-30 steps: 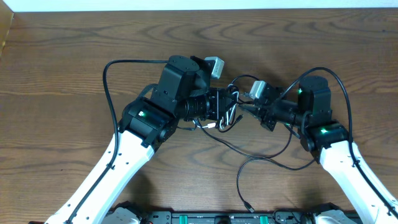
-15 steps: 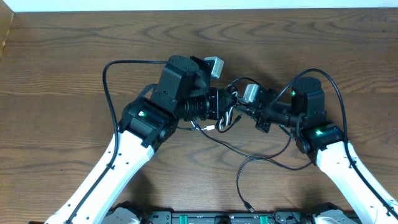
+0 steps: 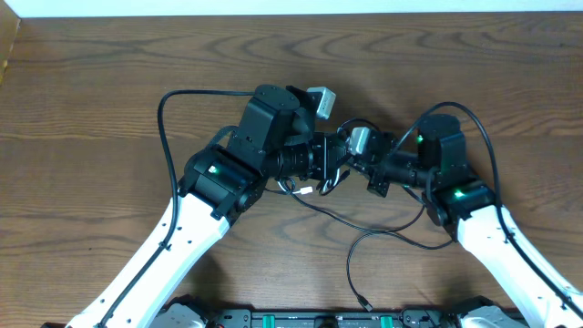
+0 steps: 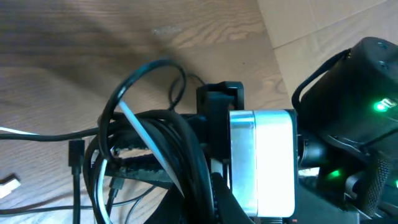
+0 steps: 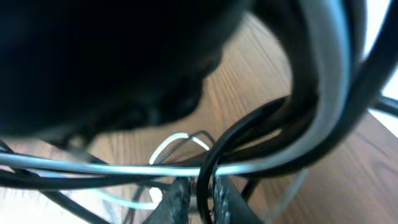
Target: Untangle cables
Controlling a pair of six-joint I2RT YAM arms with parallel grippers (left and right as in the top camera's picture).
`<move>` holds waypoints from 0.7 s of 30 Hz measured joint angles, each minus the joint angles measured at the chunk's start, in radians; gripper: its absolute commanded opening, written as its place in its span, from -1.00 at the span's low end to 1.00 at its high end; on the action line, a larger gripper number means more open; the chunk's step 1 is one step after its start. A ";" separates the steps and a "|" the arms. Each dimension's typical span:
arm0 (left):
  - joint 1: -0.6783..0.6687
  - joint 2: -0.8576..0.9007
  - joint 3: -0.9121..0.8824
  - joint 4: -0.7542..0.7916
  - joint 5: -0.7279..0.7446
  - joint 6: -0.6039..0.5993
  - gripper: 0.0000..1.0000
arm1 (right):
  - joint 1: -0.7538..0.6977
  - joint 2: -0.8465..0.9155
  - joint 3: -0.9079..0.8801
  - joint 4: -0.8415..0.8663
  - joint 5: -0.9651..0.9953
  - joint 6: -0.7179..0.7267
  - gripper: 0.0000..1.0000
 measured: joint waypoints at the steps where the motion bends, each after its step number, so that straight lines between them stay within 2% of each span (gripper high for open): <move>1: 0.001 0.000 0.000 -0.003 -0.004 0.000 -0.85 | 0.002 0.009 0.000 0.003 -0.004 0.000 -0.87; 10: 0.018 0.006 0.000 0.014 -0.029 0.000 -0.85 | 0.002 0.055 0.006 0.003 -0.074 0.000 -0.98; 21: 0.113 0.006 0.000 0.030 -0.026 0.001 -0.85 | 0.004 0.072 0.008 -0.048 -0.130 0.000 -0.98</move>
